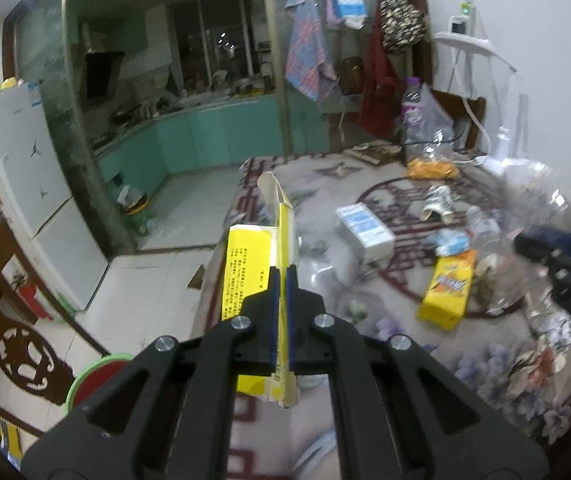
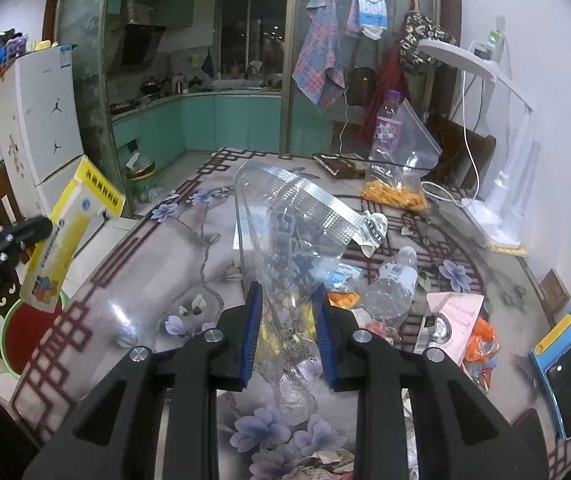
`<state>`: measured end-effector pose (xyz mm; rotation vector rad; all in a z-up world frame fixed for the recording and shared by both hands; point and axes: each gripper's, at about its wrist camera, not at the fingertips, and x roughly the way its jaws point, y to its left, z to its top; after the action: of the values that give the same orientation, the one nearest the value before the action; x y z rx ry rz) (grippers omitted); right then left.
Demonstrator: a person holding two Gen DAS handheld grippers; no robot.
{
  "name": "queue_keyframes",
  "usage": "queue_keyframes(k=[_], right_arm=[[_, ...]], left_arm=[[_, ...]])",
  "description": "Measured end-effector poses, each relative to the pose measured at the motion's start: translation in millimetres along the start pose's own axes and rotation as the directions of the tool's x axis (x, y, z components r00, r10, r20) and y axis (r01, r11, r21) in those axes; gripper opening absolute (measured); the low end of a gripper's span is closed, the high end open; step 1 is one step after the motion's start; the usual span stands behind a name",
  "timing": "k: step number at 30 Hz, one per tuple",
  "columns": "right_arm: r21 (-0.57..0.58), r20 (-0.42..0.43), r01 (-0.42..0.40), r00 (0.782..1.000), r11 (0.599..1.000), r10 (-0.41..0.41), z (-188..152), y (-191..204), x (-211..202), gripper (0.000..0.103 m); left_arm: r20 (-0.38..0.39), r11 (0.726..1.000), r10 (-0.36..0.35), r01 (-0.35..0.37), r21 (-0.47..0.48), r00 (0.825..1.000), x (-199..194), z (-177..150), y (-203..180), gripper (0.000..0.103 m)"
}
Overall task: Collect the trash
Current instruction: 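Carry both items over the red bucket and open both tools to drop them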
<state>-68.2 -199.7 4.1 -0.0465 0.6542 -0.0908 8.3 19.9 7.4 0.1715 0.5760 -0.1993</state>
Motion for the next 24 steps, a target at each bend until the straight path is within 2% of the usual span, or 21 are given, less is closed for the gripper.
queue_keyframes(k=[8,13,18,24], right_arm=[[-0.053,0.013,0.01,1.0,0.999,-0.009,3,22,-3,0.025],[-0.082,0.029,0.003,1.0,0.997,-0.001,8,38,-7,0.025],[-0.125,0.053,-0.002,0.999,0.992,0.008,10,58,-12,0.025],[-0.167,0.042,-0.066,0.996,0.984,0.074,16,91,-8,0.025]], left_arm=[[-0.046,0.996,0.049,-0.052,-0.077,0.998,1,-18,47,0.003],[-0.075,0.986,0.102,-0.111,-0.128,0.992,3,-30,81,0.003],[-0.111,0.968,0.148,-0.167,-0.189,0.983,1,-45,116,0.003],[-0.154,0.936,0.217,-0.25,-0.247,0.964,-4,-63,156,0.003]])
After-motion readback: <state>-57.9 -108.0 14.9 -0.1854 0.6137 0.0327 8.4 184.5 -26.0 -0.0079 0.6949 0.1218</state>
